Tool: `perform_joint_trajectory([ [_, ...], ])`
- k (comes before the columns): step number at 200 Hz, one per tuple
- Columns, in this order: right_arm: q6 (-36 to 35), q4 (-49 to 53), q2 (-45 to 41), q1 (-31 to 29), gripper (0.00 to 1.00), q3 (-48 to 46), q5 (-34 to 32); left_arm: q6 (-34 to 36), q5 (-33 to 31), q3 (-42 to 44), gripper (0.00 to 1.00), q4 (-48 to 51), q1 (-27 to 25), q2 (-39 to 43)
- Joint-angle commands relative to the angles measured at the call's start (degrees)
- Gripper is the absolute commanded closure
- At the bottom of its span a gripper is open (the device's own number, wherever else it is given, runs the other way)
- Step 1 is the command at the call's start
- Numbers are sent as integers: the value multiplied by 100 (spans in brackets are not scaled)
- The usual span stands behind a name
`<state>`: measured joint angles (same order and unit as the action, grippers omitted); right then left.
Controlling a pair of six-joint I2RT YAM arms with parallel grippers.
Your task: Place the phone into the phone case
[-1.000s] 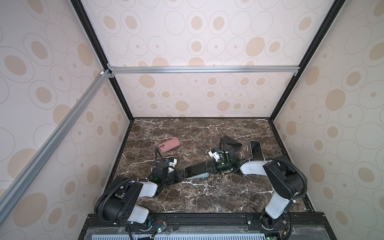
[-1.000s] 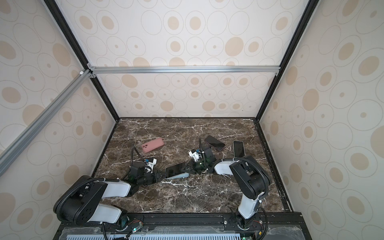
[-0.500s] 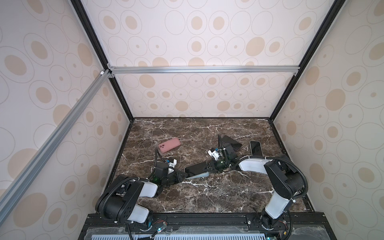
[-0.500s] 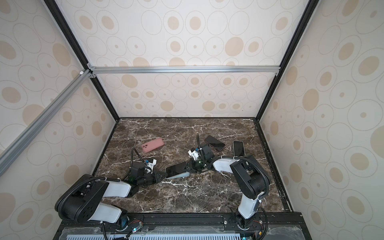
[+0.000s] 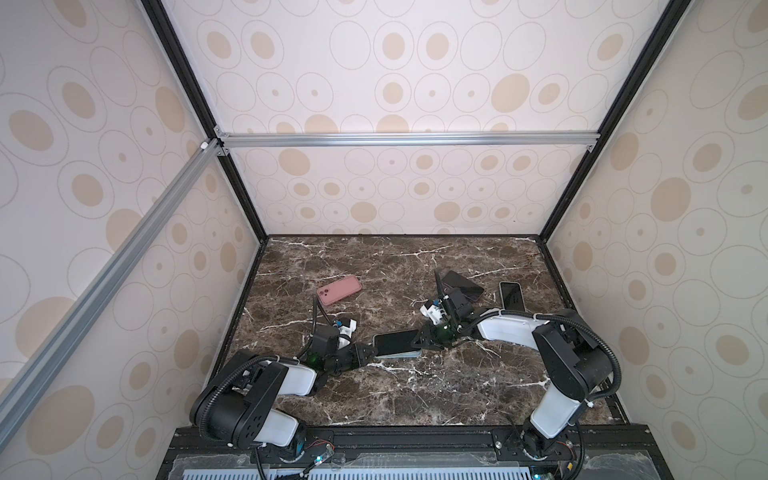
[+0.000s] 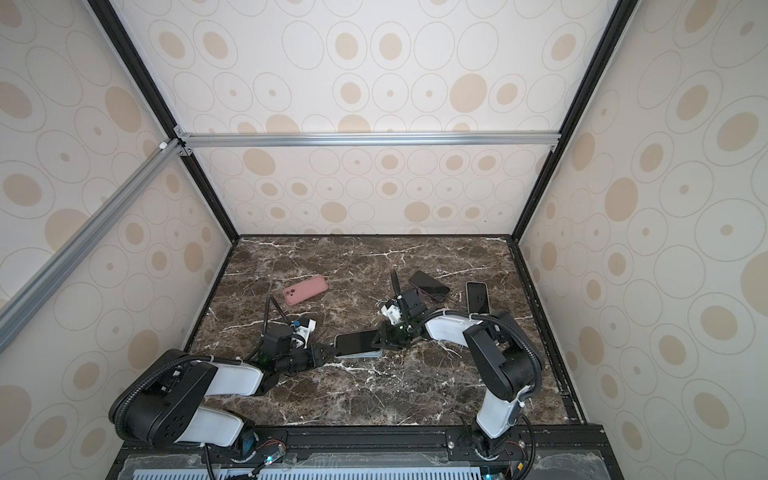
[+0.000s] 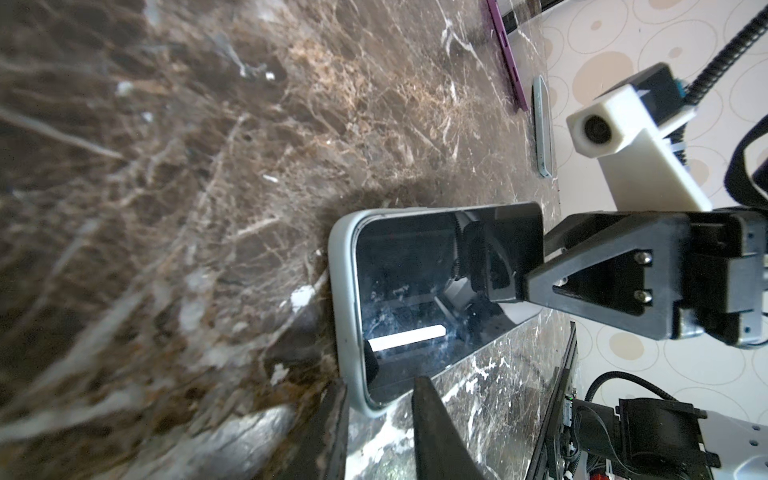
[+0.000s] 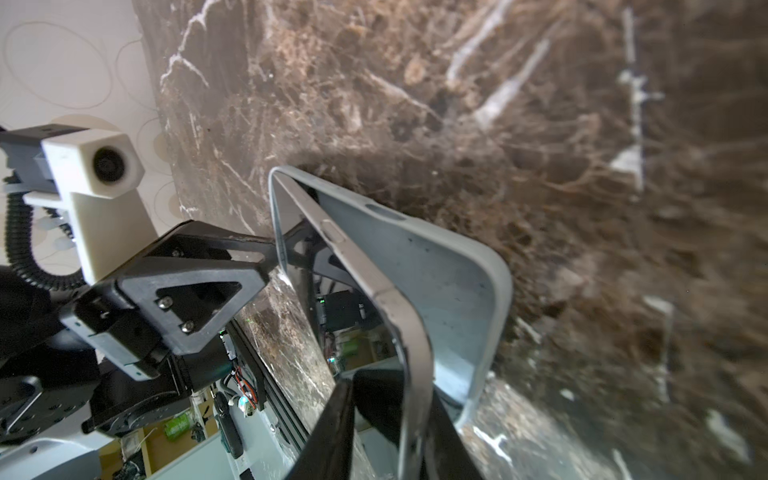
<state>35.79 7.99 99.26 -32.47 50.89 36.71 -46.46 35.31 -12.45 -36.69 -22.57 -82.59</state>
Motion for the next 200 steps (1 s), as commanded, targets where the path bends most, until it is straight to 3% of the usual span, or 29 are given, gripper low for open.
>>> perform_joint_trajectory([
  [1, -131, 284, -91, -33, 70, 166, -111, 75, -16, -108, 73, 74, -32, 94],
  [47, -227, 480, -73, -48, 65, 278, -177, 127, -69, -220, 76, 304, -38, 150],
  [126, -718, 1426, -134, -188, 65, 684, -880, 904, -1014, -909, 70, 2007, -44, 706],
  [200, -912, 1778, -148, -234, 69, 735, -1283, 1161, -615, -1135, 66, 2222, -44, 217],
])
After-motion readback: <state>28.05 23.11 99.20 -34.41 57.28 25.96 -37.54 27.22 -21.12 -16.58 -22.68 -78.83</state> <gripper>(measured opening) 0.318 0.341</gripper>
